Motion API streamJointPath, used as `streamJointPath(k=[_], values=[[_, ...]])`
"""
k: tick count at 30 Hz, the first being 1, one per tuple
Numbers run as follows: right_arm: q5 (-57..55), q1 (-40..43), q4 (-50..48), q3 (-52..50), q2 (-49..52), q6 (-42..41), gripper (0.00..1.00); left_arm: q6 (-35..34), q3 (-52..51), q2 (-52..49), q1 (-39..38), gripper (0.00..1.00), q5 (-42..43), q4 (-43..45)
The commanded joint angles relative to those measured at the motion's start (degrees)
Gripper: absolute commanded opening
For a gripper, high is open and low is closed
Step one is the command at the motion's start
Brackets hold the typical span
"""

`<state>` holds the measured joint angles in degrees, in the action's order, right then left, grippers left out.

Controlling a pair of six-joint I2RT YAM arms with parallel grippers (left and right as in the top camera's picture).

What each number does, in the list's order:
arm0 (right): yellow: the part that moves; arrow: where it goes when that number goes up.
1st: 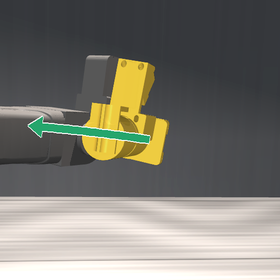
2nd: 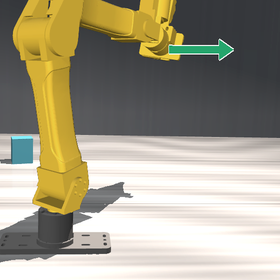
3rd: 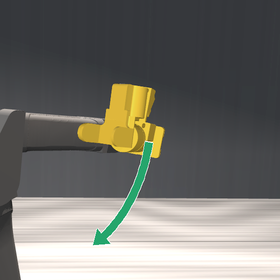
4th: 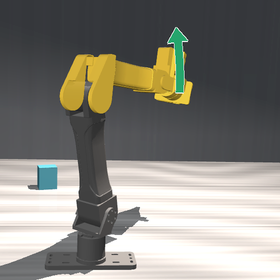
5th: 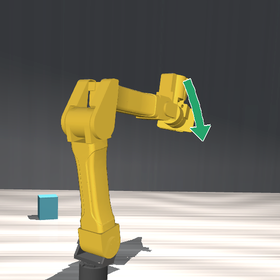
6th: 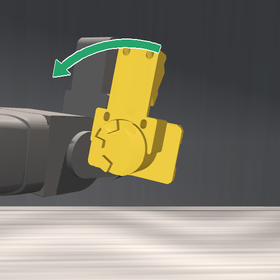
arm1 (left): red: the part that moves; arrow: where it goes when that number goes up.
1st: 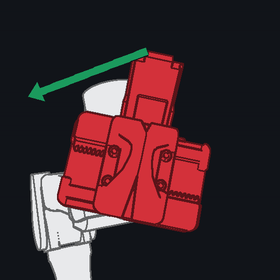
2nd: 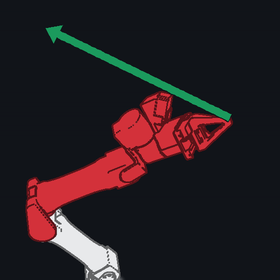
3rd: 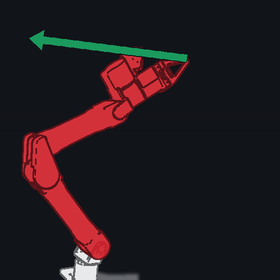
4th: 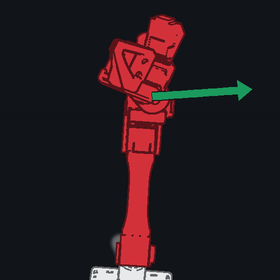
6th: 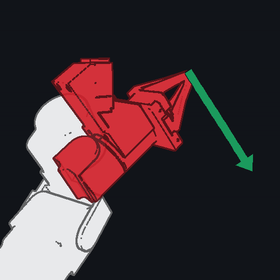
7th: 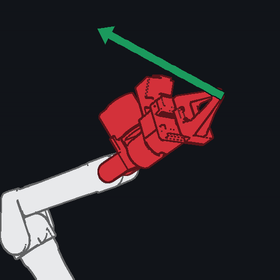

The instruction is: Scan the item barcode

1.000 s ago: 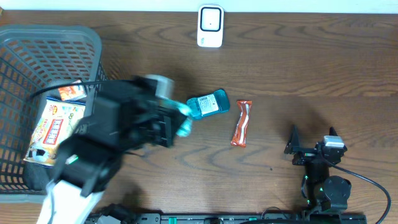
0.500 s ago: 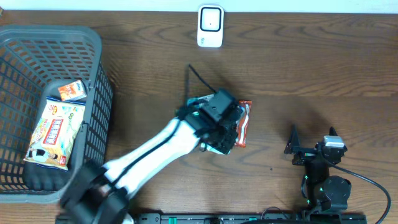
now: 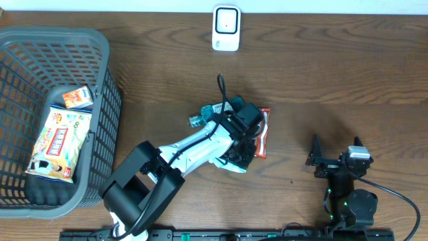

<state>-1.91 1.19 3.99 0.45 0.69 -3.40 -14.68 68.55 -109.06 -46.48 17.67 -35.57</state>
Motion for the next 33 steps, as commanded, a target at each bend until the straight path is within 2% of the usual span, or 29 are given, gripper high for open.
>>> streamJointPath(k=[1,5,9,18,20,21,23,25,27,28,33], values=[[0.0,-0.5,0.1,-0.1,-0.3,0.3,0.99,-0.5,-1.0,-3.0,0.4,0.72,-4.1,-0.3],[0.0,-0.5,0.1,-0.1,-0.3,0.3,0.99,-4.2,-1.0,-3.0,0.4,0.83,-6.9,-0.3],[0.0,-0.5,0.1,-0.1,-0.3,0.3,0.99,-9.5,-0.9,-2.3,0.4,0.83,-11.2,-0.3],[0.0,-0.5,0.1,-0.1,-0.3,0.3,0.99,-10.4,-0.9,5.6,0.4,0.83,-13.7,-0.3],[0.0,-0.5,0.1,-0.1,-0.3,0.3,0.99,-11.0,-0.9,7.0,0.4,0.77,-13.9,-0.3],[0.0,-0.5,0.1,-0.1,-0.3,0.3,0.99,-11.1,-0.9,7.5,0.4,0.68,-13.9,-0.4],[0.0,-0.5,0.1,-0.1,-0.3,0.3,0.99,-11.5,-0.9,7.9,0.4,0.39,-13.9,-0.4],[0.0,-0.5,0.1,-0.1,-0.3,0.3,0.99,-12.5,-0.9,7.9,0.4,0.24,-14.0,-0.6],[0.0,-0.5,0.1,-0.1,-0.3,0.3,0.99,-13.8,-0.9,7.9,0.4,0.19,-14.8,-1.0],[0.0,-0.5,0.1,-0.1,-0.3,0.3,0.99,-14.0,-1.0,7.9,0.4,0.13,-15.4,-1.4],[0.0,-0.5,0.1,-0.1,-0.3,0.3,0.99,-14.4,-1.1,7.6,0.4,0.08,-18.4,-1.6]])
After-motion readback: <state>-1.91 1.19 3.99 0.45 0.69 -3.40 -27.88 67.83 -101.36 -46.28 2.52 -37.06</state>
